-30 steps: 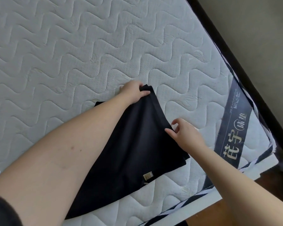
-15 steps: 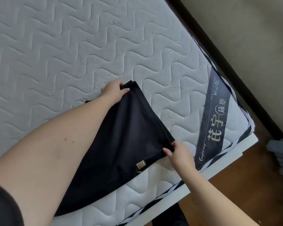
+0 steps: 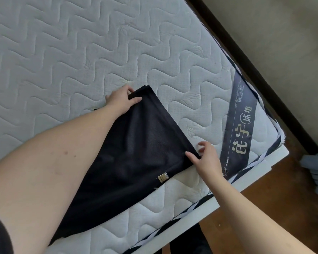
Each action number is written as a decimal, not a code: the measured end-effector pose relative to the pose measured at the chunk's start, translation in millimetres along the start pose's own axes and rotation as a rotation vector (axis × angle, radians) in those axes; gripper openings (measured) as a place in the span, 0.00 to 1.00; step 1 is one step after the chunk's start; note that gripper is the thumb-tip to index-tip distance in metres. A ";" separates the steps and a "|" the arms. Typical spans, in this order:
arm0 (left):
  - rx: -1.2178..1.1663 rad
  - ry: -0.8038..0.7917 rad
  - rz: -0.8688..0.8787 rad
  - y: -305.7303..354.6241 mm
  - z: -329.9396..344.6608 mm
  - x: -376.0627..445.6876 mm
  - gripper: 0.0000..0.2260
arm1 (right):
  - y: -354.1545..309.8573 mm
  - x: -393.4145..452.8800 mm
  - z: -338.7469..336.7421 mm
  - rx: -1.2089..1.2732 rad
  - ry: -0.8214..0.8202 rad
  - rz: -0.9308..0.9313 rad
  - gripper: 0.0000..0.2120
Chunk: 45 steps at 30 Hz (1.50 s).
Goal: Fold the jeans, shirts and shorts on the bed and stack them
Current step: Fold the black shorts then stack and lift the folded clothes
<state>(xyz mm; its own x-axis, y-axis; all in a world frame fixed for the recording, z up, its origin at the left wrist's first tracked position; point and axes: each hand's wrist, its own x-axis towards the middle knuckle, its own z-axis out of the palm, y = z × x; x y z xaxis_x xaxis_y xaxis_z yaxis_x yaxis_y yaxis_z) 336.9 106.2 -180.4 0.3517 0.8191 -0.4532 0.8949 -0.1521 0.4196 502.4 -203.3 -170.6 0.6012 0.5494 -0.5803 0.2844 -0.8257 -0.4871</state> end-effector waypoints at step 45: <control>-0.408 0.237 -0.071 -89.5 -38.3 -103.7 0.09 | -238.0 110.9 61.4 -0.792 -0.107 -1.005 0.09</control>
<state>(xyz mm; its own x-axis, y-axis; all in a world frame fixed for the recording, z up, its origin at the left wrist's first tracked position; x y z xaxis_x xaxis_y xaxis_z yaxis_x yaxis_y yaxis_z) 209.7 56.1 -140.8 0.1787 0.9303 -0.3202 0.7169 0.0998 0.6900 455.5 62.0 -159.1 -0.1872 0.9493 -0.2524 0.9622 0.1254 -0.2419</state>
